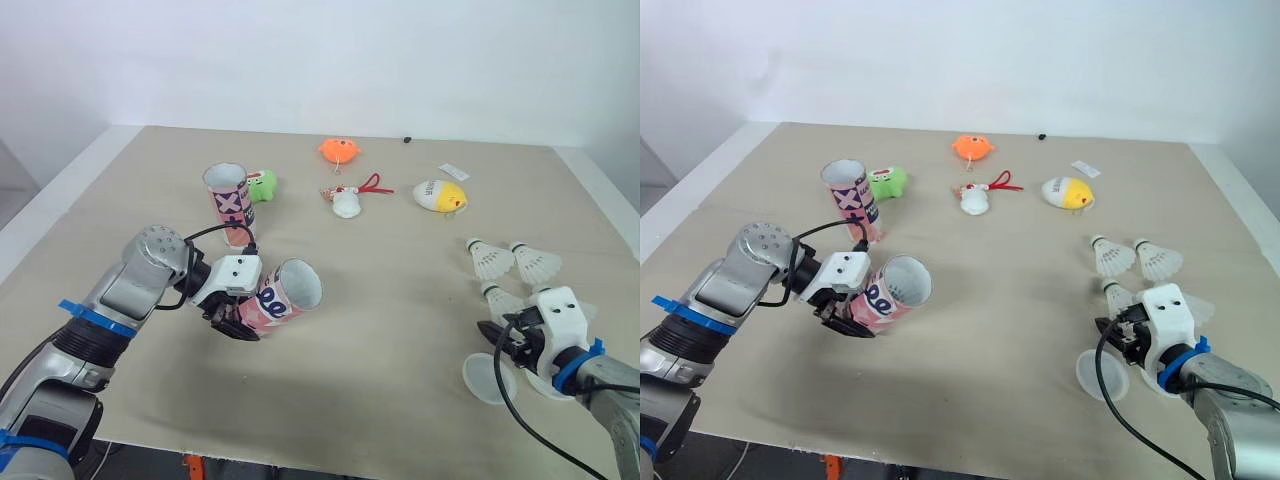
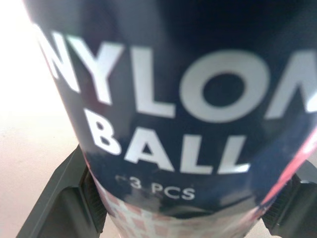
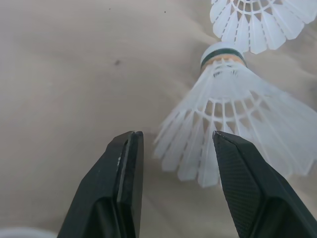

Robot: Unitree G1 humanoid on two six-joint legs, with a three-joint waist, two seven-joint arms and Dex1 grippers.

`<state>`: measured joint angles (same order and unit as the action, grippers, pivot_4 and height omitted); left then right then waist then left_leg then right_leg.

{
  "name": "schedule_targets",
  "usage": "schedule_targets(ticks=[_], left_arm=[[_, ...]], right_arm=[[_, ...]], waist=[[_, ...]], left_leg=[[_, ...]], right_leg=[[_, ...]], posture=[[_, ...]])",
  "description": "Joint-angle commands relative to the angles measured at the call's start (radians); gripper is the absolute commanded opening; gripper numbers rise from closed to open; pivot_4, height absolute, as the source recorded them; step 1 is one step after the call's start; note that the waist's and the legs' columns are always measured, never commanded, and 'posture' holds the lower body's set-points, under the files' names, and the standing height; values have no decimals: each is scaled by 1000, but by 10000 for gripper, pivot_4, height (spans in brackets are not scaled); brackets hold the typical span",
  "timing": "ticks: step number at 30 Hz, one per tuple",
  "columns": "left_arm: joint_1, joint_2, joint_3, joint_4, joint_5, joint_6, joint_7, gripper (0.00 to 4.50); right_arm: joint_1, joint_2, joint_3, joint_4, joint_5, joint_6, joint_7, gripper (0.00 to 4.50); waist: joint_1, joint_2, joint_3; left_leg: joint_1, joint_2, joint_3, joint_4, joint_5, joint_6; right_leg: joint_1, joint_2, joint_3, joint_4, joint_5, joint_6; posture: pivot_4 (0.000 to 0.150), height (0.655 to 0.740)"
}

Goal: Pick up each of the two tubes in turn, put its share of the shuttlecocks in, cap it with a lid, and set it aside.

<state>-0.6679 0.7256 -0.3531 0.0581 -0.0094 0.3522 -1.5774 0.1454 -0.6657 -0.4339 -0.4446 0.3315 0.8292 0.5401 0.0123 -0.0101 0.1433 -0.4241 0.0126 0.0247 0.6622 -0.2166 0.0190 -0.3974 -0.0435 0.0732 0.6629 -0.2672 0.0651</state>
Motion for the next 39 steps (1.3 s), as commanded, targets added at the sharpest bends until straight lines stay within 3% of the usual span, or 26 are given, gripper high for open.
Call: schedule_targets(ticks=[1, 7, 9, 10, 13, 20, 26, 29, 32, 39], left_arm=[[36, -12, -53, -4, -3, 10, -1, 34281], [37, -12, -53, -5, -3, 10, 1, 34281], [35, -14, -54, -3, -2, 9, 2, 34281], [35, -15, -54, -2, -2, 8, 2, 34281], [38, -14, -53, -6, -2, 9, 2, 34281], [38, -16, -54, -6, -3, 11, 4, 34281], [39, -16, -55, -3, -2, 9, 0, 34281], [32, -21, -59, 7, 0, 5, -4, 34281], [22, -28, -63, 20, 3, -1, -7, 34281], [15, -36, -65, 19, 5, 4, -8, 34281]], right_arm=[[-17, -9, -6, -26, 14, 9, -9, 24637], [-23, -12, 6, -23, 8, 4, -16, 24637], [-21, -14, 9, -24, 7, -2, -14, 17080], [-14, -16, 8, -29, 8, -5, -9, 10638], [0, -19, -1, -44, 17, -11, 4, 465], [61, -71, -91, -125, 105, -37, 126, 465], [80, -171, -182, -300, 305, -62, 326, 465], [-53, -286, -91, -378, 366, -74, 372, 465], [-271, -369, 87, -374, 335, -110, 376, 465], [-610, -403, 441, -293, 162, -221, 441, 465]], waist=[[0, 0, 0], [0, 0, 0], [0, 0, 0], [0, 0, 0], [0, 0, 0], [0, 0, 0], [-1, 0, 0], [-5, 0, 1], [-5, -1, 2], [1, 0, 1]], left_leg=[[0, 0, 0, 0, 0, 0], [0, 0, 0, -1, 0, 0], [0, 0, 0, -1, 0, 0], [0, 0, 0, -1, 0, 0], [0, 0, 0, -1, 0, 0], [0, 0, 0, -1, 0, 0], [1, 0, 0, -1, 0, 1], [2, 0, 0, -1, 0, 1], [3, 1, 1, 0, 0, 1], [-1, -1, 2, -4, -3, 5]], right_leg=[[0, 0, 0, 0, 0, 0], [0, 0, 0, 0, 0, 0], [0, 0, 0, 0, -1, 1], [0, 0, 0, 0, -1, 1], [0, 0, 0, 0, -1, 1], [0, 0, 0, 0, -1, 1], [1, 0, 0, 0, -1, 2], [2, 0, 0, -1, 0, 2], [2, -1, 0, -1, 1, 1], [-1, -8, -6, -15, 5, -6]], posture=[[1500, 7400], [1500, 7400], [1500, 7400], [1500, 7400], [1500, 7400], [1500, 7400], [1500, 7400], [1500, 7400], [1500, 7400], [1500, 7400]])
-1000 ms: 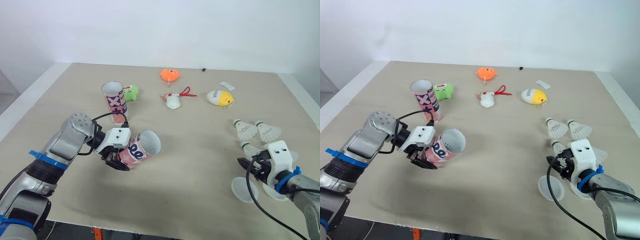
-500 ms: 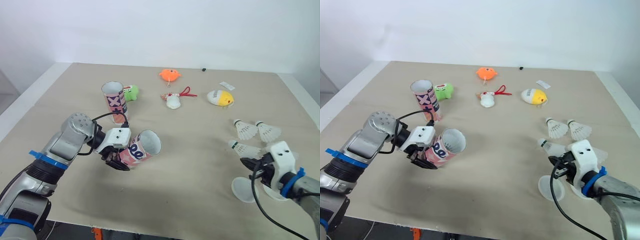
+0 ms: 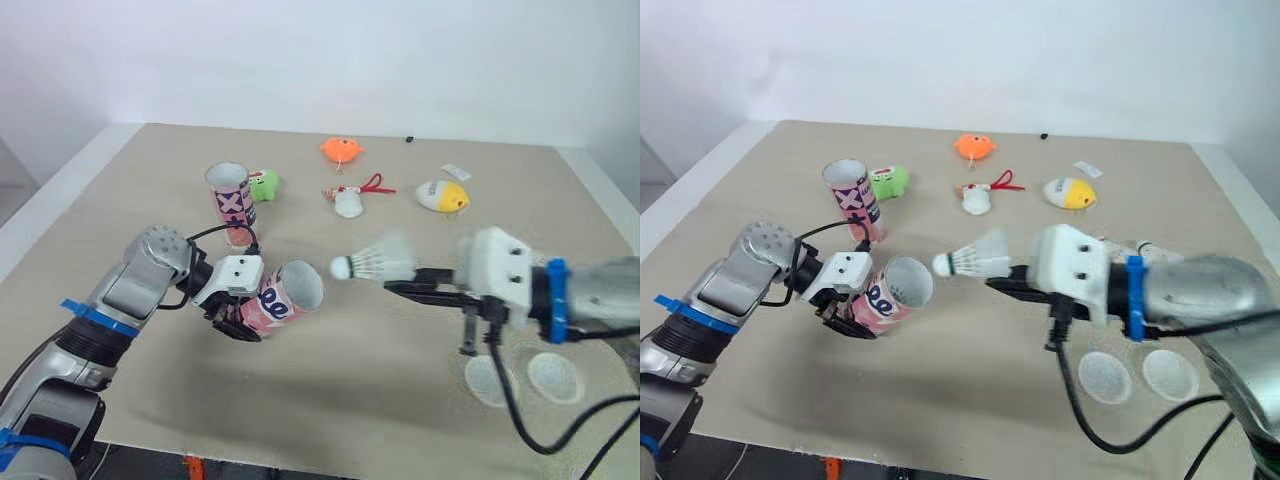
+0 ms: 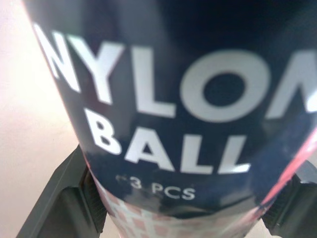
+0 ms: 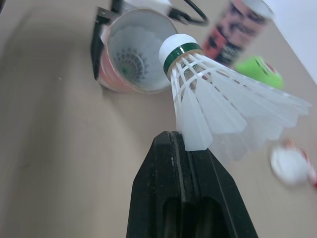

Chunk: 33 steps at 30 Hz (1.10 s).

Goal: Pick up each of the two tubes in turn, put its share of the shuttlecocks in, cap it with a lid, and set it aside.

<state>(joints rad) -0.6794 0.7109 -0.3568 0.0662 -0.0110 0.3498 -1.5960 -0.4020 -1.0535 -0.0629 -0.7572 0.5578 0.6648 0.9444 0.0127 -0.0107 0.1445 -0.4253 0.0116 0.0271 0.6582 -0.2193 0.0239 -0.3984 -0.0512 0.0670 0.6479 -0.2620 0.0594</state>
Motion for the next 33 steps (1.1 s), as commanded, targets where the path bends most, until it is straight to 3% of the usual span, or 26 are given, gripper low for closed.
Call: schedule_targets(ticks=[1, 9, 16, 20, 23, 25, 26, 29, 33], left_arm=[[28, -21, -60, 8, 7, 8, 11, 34281], [29, -19, -55, 4, 5, 18, 19, 34281], [30, -20, -56, -4, 1, 28, 24, 34281], [29, -21, -56, -5, -1, 33, 26, 34281], [26, -22, -57, -2, -1, 33, 26, 34281], [29, -20, -56, -6, -2, 34, 27, 34281], [29, -21, -56, -6, -2, 34, 28, 34281], [31, -19, -56, -10, -3, 36, 27, 34281], [33, -16, -55, -12, -3, 37, 27, 34281]], right_arm=[[-87, -15, 97, 30, -81, -68, 50, 465], [-270, 44, 322, 131, -278, -187, 137, 465], [-373, 132, 402, 181, -329, -208, 201, 465], [-422, 198, 387, 185, -251, -156, 237, 12503], [-448, 246, 349, 187, -172, -121, 252, 29033], [-454, 260, 324, 185, -116, -94, 260, 34111], [-455, 267, 308, 188, -89, -79, 261, 40828], [-442, 259, 230, 229, 8, -21, 273, 41743], [-444, 298, 166, 327, 37, 72, 156, 41743]], waist=[[1, 0, 0], [0, 0, 0], [0, 0, 0], [0, 0, 0], [0, 0, 0], [1, 0, 0], [0, 0, 0], [0, 0, 0], [-1, 0, 0]], left_leg=[[-1, -1, 0, 0, -1, 1], [-4, -3, 0, 2, -1, 3], [-5, -2, 0, 4, -1, 3], [-4, -2, -1, 5, -1, 3], [-4, -2, -1, 5, -1, 3], [-4, -2, -2, 6, -1, 3], [-4, -2, -3, 6, -1, 3], [-4, -2, -3, 6, -1, 3], [-3, -2, -3, 6, -1, 3]], right_leg=[[0, -1, 0, -1, -1, 1], [0, -3, -2, 0, 0, 4], [1, -3, -2, 1, 1, 3], [1, -3, -3, 1, 2, 3], [2, -3, -4, 2, 2, 3], [3, -3, -5, 2, 2, 3], [3, -3, -5, 1, 2, 3], [3, -3, -5, 1, 2, 3], [5, -3, -6, 1, 3, 2]], posture=[[1500, 7400], [1500, 7400], [1500, 7400], [1500, 7400], [1500, 7400], [1500, 7400], [1500, 7400], [1500, 7400], [1500, 7400]])
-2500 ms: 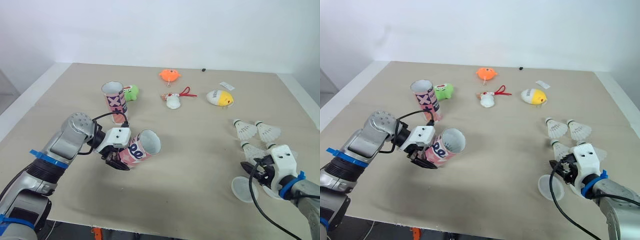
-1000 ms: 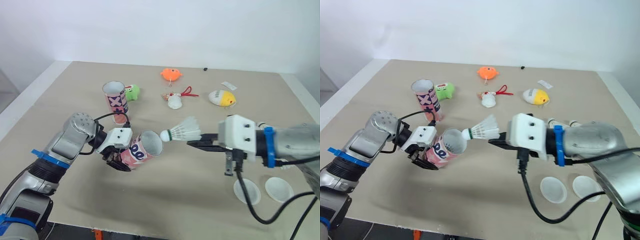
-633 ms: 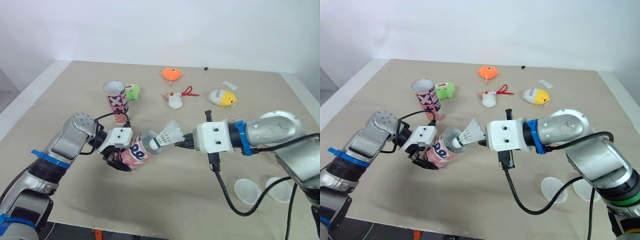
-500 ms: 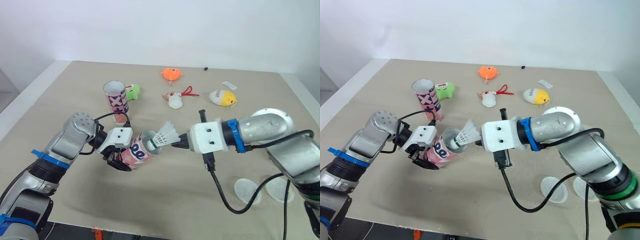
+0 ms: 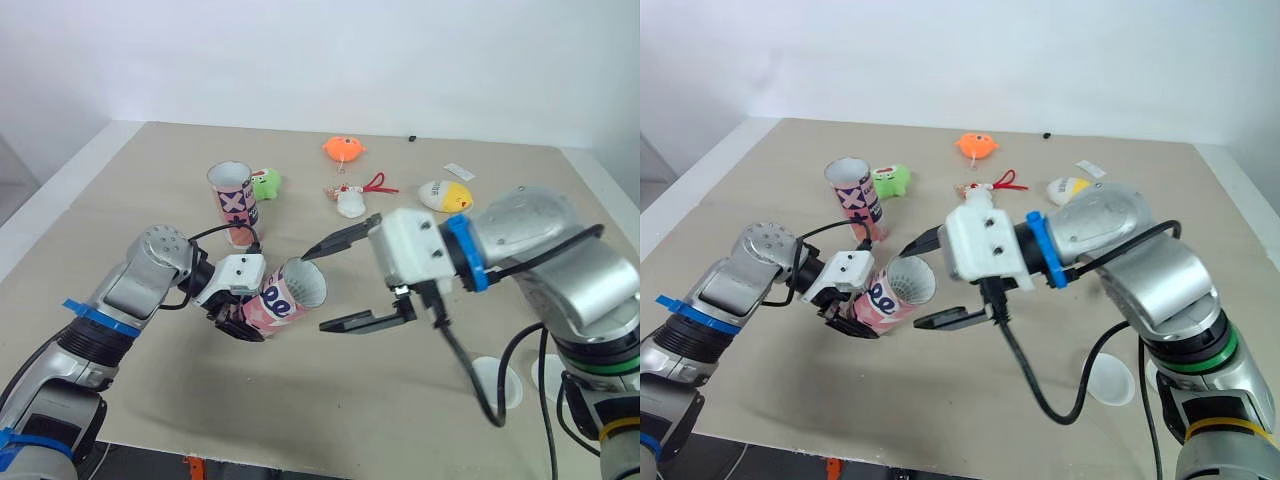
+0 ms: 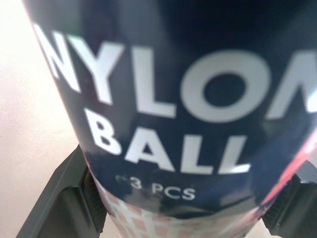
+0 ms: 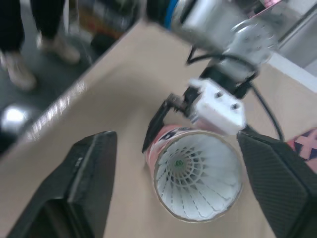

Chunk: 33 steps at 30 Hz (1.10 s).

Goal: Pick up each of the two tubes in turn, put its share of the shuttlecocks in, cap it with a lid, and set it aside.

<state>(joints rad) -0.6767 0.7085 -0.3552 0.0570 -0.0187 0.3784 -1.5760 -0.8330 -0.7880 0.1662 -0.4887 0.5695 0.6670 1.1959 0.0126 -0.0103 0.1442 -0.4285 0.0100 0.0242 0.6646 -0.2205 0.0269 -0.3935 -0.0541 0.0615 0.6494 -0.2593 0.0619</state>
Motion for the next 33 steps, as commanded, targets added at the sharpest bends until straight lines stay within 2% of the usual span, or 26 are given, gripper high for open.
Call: schedule_targets(ticks=[1, 3, 6, 9, 10, 11, 12, 18, 26, 33], left_arm=[[31, -13, -56, -2, 5, 8, 8, 34281], [33, -11, -56, -1, 5, 5, 7, 34281], [32, -11, -57, -2, 4, 5, 7, 34281], [29, -12, -56, 0, 5, 4, 8, 34281], [28, -12, -55, 0, 5, 3, 8, 34281], [28, -11, -55, 0, 5, 3, 9, 34281], [28, -11, -55, -1, 5, 3, 9, 34281], [28, -13, -55, 2, 7, 2, 13, 34281], [25, -21, -57, 7, 10, -3, 18, 34281], [26, -26, -55, 6, 11, -2, 24, 34281]], right_arm=[[-18, 50, -69, 63, 35, 100, -130, 39529], [-37, 93, -62, 77, 43, 158, -196, 34329], [-26, 116, -6, 61, 20, 170, -206, 20126], [-17, 116, 42, 45, 8, 160, -185, 13311], [-18, 110, 55, 43, 3, 153, -173, 6376], [-19, 104, 67, 42, -1, 144, -158, 2306], [-20, 100, 76, 41, -1, 137, -144, 261], [-62, 100, 205, 85, -85, 67, -45, 261], [-159, 210, 380, 263, -233, -23, 40, 261], [-226, 325, 447, 380, -310, -68, 94, 261]], waist=[[-1, 0, 0], [-1, 0, 0], [-1, 0, 0], [-1, 0, 0], [-1, 0, 0], [-1, 0, 0], [-1, 0, 0], [-2, 1, 0], [-2, 0, 0], [-2, 1, 0]], left_leg=[[0, 0, 0, 0, 0, 0], [0, 1, 0, 0, 0, 0], [0, 1, 0, -1, 0, 0], [0, 1, 0, -1, 0, 0], [0, 1, 0, -1, 0, 0], [0, 1, 0, -1, 0, 0], [0, 1, 0, -1, 0, 0], [0, 1, 1, -1, 0, 0], [0, 1, 0, 1, 0, 0], [0, 1, -1, 0, 0, 0]], right_leg=[[0, 0, 0, 0, 0, -1], [0, 1, 0, 0, 0, -1], [-1, 1, 0, 1, 0, -1], [-1, 1, 0, 0, 1, 0], [-1, 1, 0, 0, 1, 0], [-1, 1, -1, 0, 1, 0], [-1, 1, -1, 0, 1, 0], [-1, 1, 0, 0, 1, 0], [-1, 2, 0, 1, 1, 0], [0, 2, -2, 1, 2, 3]], posture=[[1500, 7400], [1500, 7400], [1500, 7400], [1500, 7400], [1500, 7400], [1500, 7400], [1500, 7400], [1500, 7400], [1500, 7400], [1500, 7400]])
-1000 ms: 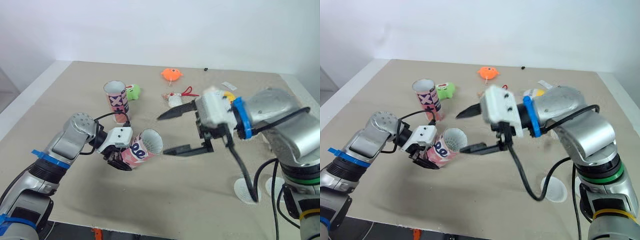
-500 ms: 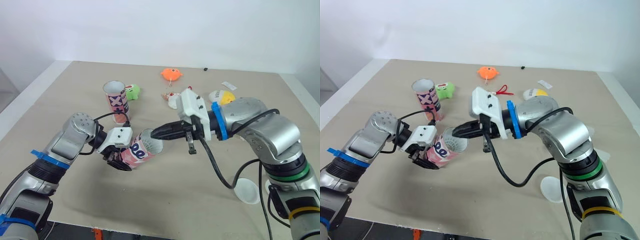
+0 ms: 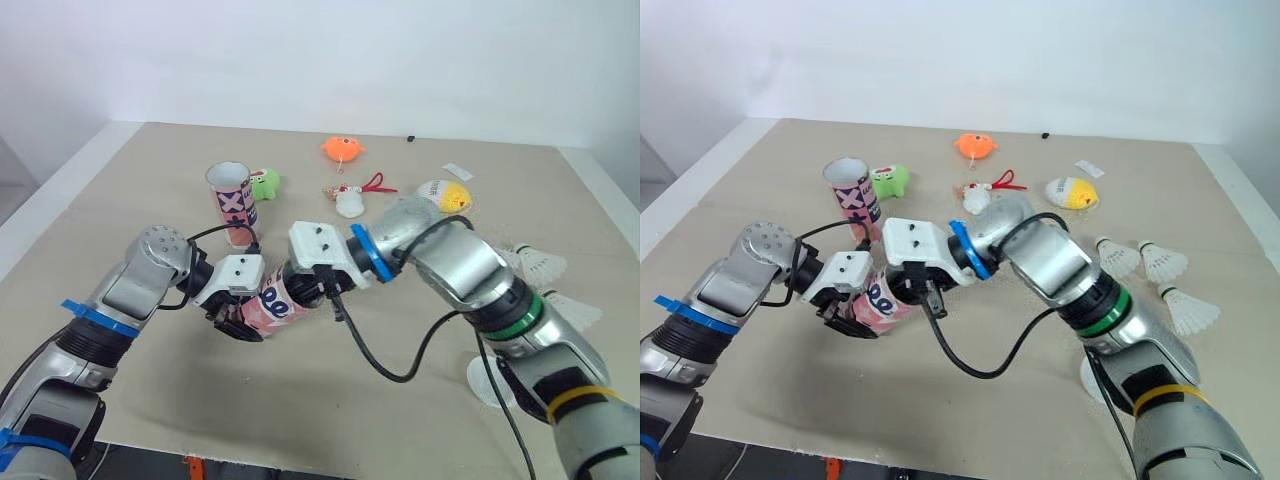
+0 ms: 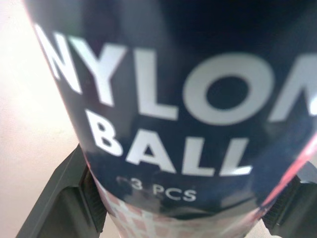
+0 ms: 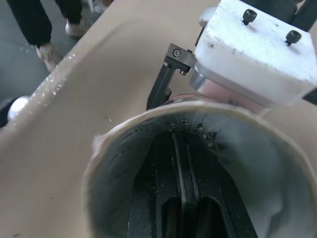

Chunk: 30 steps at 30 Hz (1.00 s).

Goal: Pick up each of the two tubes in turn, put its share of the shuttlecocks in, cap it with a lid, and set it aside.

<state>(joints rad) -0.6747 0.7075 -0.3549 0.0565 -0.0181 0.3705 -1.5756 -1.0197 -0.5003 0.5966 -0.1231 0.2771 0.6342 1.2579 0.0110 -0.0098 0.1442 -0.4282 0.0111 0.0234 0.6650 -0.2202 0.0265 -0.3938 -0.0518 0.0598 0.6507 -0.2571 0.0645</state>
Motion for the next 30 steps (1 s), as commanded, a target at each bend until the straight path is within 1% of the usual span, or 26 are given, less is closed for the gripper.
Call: schedule_targets(ticks=[1, 5, 7, 10, 12, 14, 17, 21, 24, 26, 29, 30], left_arm=[[25, -25, -55, 5, 10, 8, 24, 34281], [31, -22, -49, -1, 7, 13, 28, 34281], [36, -18, -45, -4, 5, 15, 28, 34281], [39, -17, -37, -11, -3, 18, 32, 34281], [41, -20, -29, -16, -17, 18, 30, 34281], [45, -30, -9, -29, -49, 20, 29, 34281], [54, -48, 18, -44, -91, 15, 33, 34281], [67, -71, 43, -65, -140, 22, 44, 34281], [65, -100, 61, -70, -182, 9, 57, 34281], [60, -130, 77, -59, -211, -8, 69, 34281], [58, -176, 96, -29, -244, -47, 93, 34281], [59, -200, 99, -2, -247, -90, 103, 34281]], right_arm=[[-47, 46, 26, 28, -31, -48, 46, 261], [-57, 50, 26, 53, -54, -77, 91, 261], [-50, 17, -7, 56, -48, -86, 120, 261], [-51, -19, -101, 64, -10, -53, 112, 261], [-47, -46, -175, 51, 41, -17, 115, 261], [-23, -93, -329, 15, 155, 80, 100, 261], [69, -186, -539, -64, 294, 222, 50, 261], [223, -283, -708, -224, 426, 347, -19, 261], [345, -341, -818, -325, 461, 385, -102, 261], [430, -364, -888, -388, 472, 401, -157, 261], [538, -383, -947, -467, 478, 402, -231, 261], [596, -395, -967, -498, 462, 392, -251, 261]], waist=[[0, 0, 0], [0, 0, 0], [0, 0, 0], [1, 0, 0], [1, 0, 0], [2, 0, 0], [8, 0, 0], [4, 0, 0], [-2, 0, 1], [-3, 0, 3], [-4, -1, 4], [-6, -1, 4]], left_leg=[[0, 0, 0, 0, 0, 0], [1, 0, 0, 0, 0, 0], [1, 0, -1, 0, 0, 0], [1, 0, -1, 0, 0, 0], [0, -1, -1, 0, 0, 0], [1, -1, -1, 0, 0, 0], [-1, -1, -4, 0, 0, 0], [-4, -3, -6, -1, -1, 0], [-12, -2, -6, -3, -1, 0], [-13, -2, -6, -3, 0, 0], [-13, -1, -7, -2, 0, 0], [-12, -1, -7, -2, 0, 0]], right_leg=[[0, 0, 0, 0, 0, 0], [0, 0, 0, 0, 0, 0], [0, 0, 0, 0, 0, 0], [0, 0, 0, 0, 0, 0], [1, -1, -1, 0, 0, 0], [2, -1, -1, 0, 0, 0], [2, -2, -4, -1, 0, 0], [1, -5, -6, -2, 0, 0], [-10, -3, -5, 1, 0, 0], [-12, -2, -4, 2, 0, -1], [-11, 0, -4, 2, 0, -1], [-11, 0, -3, 2, 0, -1]], posture=[[1500, 7400], [1500, 7400], [1500, 7400], [1500, 7400], [1500, 7400], [1500, 7400], [1500, 7400], [1500, 7400], [1500, 7400], [1500, 7400], [1500, 7400], [1500, 7400]])
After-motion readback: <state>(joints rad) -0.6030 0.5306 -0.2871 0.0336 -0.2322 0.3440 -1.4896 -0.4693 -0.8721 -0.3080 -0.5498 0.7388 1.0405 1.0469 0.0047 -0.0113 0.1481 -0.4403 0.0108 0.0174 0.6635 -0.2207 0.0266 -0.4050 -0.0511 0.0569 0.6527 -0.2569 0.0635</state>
